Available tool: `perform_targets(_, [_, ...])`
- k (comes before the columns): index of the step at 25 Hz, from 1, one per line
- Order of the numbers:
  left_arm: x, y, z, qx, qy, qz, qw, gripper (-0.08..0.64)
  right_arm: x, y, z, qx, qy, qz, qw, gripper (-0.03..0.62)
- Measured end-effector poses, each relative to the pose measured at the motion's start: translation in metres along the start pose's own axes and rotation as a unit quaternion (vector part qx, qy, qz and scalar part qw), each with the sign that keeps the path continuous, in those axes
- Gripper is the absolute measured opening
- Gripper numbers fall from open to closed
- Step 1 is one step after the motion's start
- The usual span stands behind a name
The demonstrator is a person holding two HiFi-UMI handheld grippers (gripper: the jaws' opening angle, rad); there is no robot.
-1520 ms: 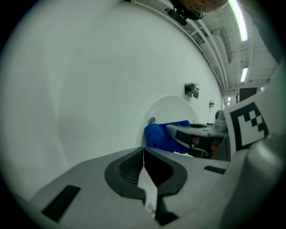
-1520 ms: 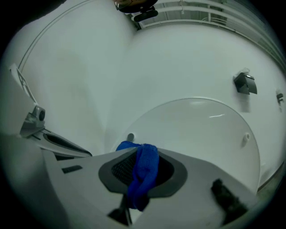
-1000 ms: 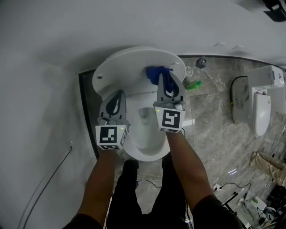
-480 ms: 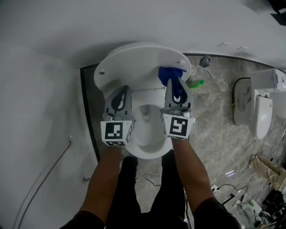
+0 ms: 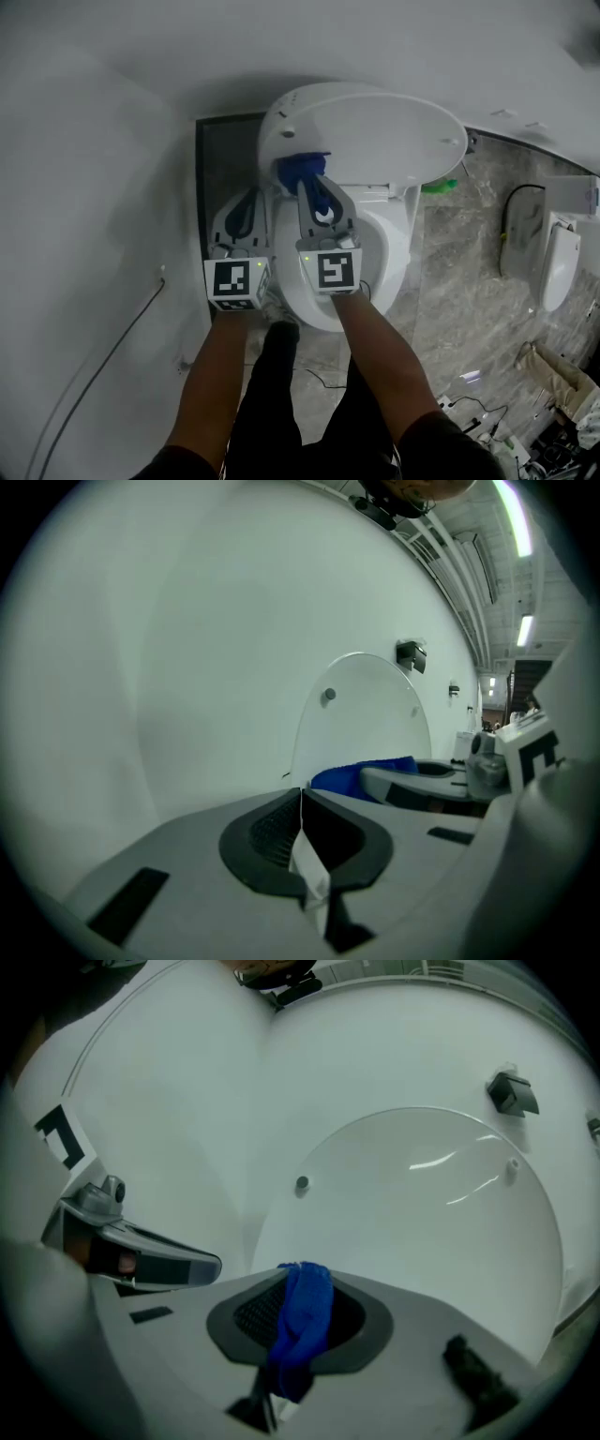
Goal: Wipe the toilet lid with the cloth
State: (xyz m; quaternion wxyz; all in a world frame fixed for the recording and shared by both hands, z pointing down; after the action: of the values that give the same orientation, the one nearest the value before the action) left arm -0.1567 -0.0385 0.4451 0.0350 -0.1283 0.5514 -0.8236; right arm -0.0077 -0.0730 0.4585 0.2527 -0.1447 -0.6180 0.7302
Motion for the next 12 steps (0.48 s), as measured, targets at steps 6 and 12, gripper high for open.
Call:
perform_targets(6, [0.027,-0.004,-0.009,0.006,0.01,-0.003,0.9999,0.012,0.023,-0.001,0.038,-0.005,-0.006,0.003,1.0,0.06])
perform_targets(12, [0.022,-0.009,-0.001,0.011,-0.001,-0.004,0.9999,0.012,0.001,-0.006,0.036,0.006,-0.044,-0.01,0.999,0.058])
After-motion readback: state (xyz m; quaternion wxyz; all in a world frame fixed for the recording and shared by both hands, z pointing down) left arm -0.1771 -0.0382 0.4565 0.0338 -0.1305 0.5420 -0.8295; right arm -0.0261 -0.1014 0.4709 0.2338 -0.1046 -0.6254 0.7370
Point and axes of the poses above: the fingertips, and each gripper's own axes: z forward along the fingers, x to its left, y out of its top, the point moved 9 cm from there along -z, backward along the fingers, and after that the axes turned 5 degrees about -z, right-handed, at the moved point
